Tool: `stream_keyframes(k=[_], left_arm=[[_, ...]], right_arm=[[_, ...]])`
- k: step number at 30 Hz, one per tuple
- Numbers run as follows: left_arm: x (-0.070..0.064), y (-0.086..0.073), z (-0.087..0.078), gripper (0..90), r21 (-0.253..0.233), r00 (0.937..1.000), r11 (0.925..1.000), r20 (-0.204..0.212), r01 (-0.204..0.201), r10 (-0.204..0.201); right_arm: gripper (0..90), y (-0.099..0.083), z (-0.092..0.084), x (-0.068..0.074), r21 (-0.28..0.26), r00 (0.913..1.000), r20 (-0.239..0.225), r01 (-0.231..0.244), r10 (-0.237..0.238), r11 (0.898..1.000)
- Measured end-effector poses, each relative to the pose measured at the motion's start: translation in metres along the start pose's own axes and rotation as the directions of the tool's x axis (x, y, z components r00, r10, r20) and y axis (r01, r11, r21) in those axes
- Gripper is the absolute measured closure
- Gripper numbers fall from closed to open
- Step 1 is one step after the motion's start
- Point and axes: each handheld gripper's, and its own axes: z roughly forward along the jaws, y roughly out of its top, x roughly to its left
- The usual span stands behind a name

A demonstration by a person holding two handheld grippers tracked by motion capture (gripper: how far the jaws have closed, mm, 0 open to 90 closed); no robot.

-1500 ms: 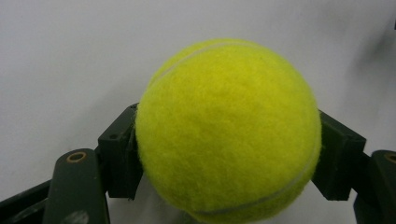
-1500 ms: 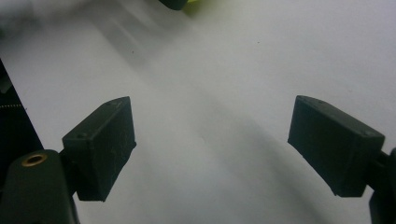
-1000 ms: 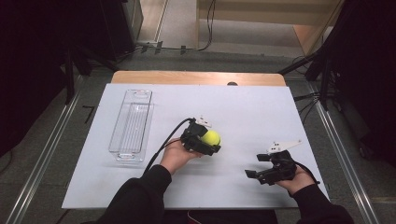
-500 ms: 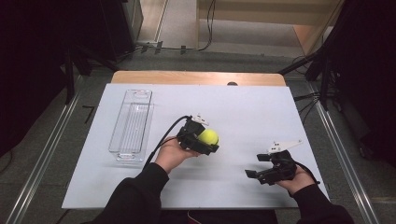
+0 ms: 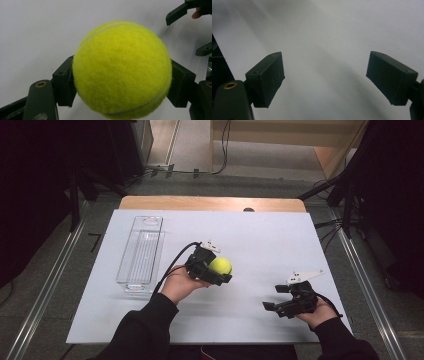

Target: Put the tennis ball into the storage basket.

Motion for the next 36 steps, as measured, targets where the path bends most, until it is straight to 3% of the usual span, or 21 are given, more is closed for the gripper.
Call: stream_keyframes(k=[25, 36], left_arm=[[0.013, 0.000, -0.022, 26.3, -0.004, 0.9987, 0.9997, -0.044, 0.025, -0.025], [0.021, -0.002, -0.031, 26.3, 0.002, 0.9980, 0.9988, -0.040, 0.050, -0.050]], right_arm=[[12.9, 0.000, 0.000, 0.000, 0.001, 1.0000, 0.001, -0.005, 0.005, 1.000], [12.9, 0.000, 0.000, 0.000, 0.002, 1.0000, 0.001, -0.004, 0.004, 1.000]])
